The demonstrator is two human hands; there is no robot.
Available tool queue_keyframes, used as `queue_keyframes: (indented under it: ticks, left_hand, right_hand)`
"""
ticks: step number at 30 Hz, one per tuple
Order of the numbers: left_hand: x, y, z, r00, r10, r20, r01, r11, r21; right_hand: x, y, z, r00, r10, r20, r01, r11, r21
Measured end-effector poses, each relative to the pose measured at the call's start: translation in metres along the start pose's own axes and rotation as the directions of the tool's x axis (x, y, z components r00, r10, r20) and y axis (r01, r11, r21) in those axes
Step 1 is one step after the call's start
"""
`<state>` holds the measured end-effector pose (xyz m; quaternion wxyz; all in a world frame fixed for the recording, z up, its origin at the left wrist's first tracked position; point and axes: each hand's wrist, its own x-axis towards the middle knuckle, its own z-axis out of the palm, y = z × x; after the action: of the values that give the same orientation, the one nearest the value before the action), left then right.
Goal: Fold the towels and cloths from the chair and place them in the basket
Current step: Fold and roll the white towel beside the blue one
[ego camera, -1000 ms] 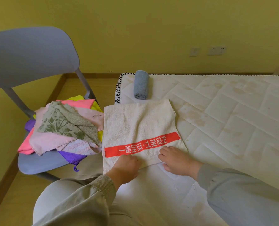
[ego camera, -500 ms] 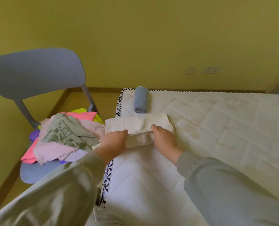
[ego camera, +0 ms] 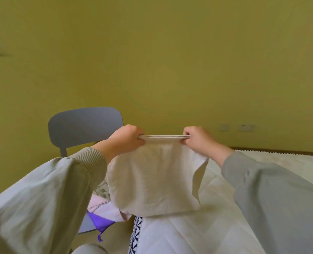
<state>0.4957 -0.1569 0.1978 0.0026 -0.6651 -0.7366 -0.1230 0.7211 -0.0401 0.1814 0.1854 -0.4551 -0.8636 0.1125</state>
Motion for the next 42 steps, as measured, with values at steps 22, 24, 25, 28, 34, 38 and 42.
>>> queue_keyframes:
  ticks: [22, 24, 25, 28, 34, 38, 42]
  left_hand:
    - [-0.062, -0.059, -0.060, 0.936, -0.333, -0.112, 0.306, 0.930, -0.205]
    - [-0.063, -0.059, -0.057, 0.938, -0.326, -0.121, 0.297, 0.932, -0.207]
    - [-0.064, -0.059, -0.055, 0.940, -0.319, -0.122, 0.289, 0.933, -0.216]
    - [-0.065, -0.057, -0.052, 0.939, -0.310, -0.151, 0.257, 0.920, -0.297]
    - [-0.068, -0.056, -0.049, 0.958, -0.207, -0.199, 0.155, 0.955, -0.252]
    - [-0.071, -0.062, -0.047, 0.970, -0.157, -0.185, 0.120, 0.973, -0.197]
    - [-0.070, -0.064, -0.043, 0.974, -0.156, -0.165, 0.125, 0.975, -0.183]
  right_hand:
    - [0.006, -0.061, -0.041, 0.958, 0.206, -0.202, 0.004, 0.691, 0.723]
    - [0.004, -0.065, -0.045, 0.955, 0.197, -0.221, 0.019, 0.702, 0.712]
    - [0.003, -0.066, -0.046, 0.956, 0.184, -0.230, 0.032, 0.713, 0.701]
    - [0.000, -0.067, -0.047, 0.934, 0.127, -0.334, 0.116, 0.777, 0.619]
    - [-0.003, -0.058, -0.048, 0.881, 0.038, -0.471, 0.214, 0.857, 0.469]
    - [-0.002, -0.048, -0.048, 0.930, -0.034, -0.366, 0.181, 0.908, 0.377]
    - [0.000, -0.041, -0.049, 0.973, -0.070, -0.220, 0.139, 0.938, 0.317]
